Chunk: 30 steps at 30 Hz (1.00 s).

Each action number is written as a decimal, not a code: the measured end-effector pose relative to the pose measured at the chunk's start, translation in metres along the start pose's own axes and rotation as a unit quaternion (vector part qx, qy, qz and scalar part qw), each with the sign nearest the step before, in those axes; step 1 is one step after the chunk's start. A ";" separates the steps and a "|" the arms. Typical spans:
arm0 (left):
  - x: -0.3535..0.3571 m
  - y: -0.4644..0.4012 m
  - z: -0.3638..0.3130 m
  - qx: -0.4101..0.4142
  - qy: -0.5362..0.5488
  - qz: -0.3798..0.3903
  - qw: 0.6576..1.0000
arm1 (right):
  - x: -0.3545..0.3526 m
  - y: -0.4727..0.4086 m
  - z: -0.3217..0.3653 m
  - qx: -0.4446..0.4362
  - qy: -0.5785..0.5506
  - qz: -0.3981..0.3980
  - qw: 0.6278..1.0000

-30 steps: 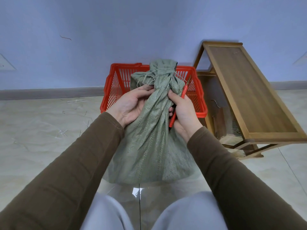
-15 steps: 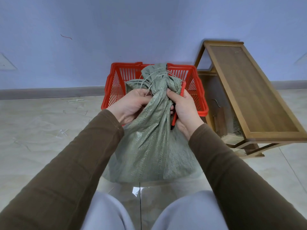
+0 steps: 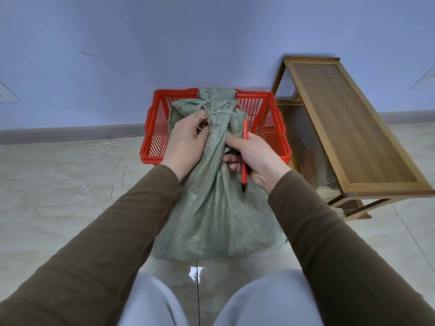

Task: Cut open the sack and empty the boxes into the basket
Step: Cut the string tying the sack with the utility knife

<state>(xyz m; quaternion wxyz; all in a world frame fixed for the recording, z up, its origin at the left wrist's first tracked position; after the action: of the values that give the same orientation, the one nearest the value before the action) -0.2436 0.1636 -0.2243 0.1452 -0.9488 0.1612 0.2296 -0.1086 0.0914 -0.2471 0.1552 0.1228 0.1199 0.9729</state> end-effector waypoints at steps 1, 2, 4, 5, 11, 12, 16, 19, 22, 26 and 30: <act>0.001 0.000 -0.001 -0.011 0.021 -0.004 1.000 | 0.004 0.002 -0.001 0.002 0.003 0.011 1.000; 0.003 0.000 -0.003 -0.017 0.033 -0.001 0.999 | 0.005 0.002 -0.001 -0.001 0.006 0.013 1.000; 0.002 0.000 -0.003 -0.001 0.010 0.009 1.000 | 0.003 0.002 0.001 -0.009 -0.003 0.006 1.000; 0.001 0.001 -0.002 0.016 -0.022 0.012 1.000 | 0.002 0.002 0.003 -0.009 -0.013 0.010 1.000; 0.000 0.005 0.010 0.025 -0.084 0.012 0.996 | -0.003 0.011 0.012 0.030 -0.065 0.043 0.997; 0.000 0.004 0.018 -0.003 -0.095 0.011 0.995 | -0.003 0.013 0.013 0.029 -0.062 0.050 0.996; -0.015 0.003 0.062 -0.139 -0.209 -0.026 0.968 | -0.001 0.016 0.018 -0.015 -0.063 0.073 0.995; -0.048 -0.001 0.075 -0.199 -0.157 -0.125 0.959 | -0.014 0.011 0.019 -0.044 -0.093 0.024 0.994; -0.094 -0.005 0.086 -0.296 0.059 -0.255 0.919 | -0.028 0.003 0.013 -0.060 -0.083 -0.048 0.994; -0.134 0.019 0.110 -0.342 0.270 -0.407 0.802 | -0.027 -0.006 0.003 -0.061 -0.038 -0.064 0.995; -0.154 0.044 0.129 -0.353 0.318 -0.470 0.744 | -0.024 -0.012 -0.001 -0.071 -0.032 -0.066 0.995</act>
<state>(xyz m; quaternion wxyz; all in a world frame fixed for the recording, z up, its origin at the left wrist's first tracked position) -0.4401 0.2057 -0.2689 -0.1706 -0.9059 -0.3606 -0.1418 -0.0833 0.0939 -0.2563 0.2311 0.1340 0.0533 0.9622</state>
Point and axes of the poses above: each hand's wrist, its own y-axis away from the middle knuckle, its own x-axis out of the palm, z = x × y, the point moved 5 cm from there along -y, towards the middle knuckle, and after that the axes turned 8 degrees about -x, right-handed, at the moved point
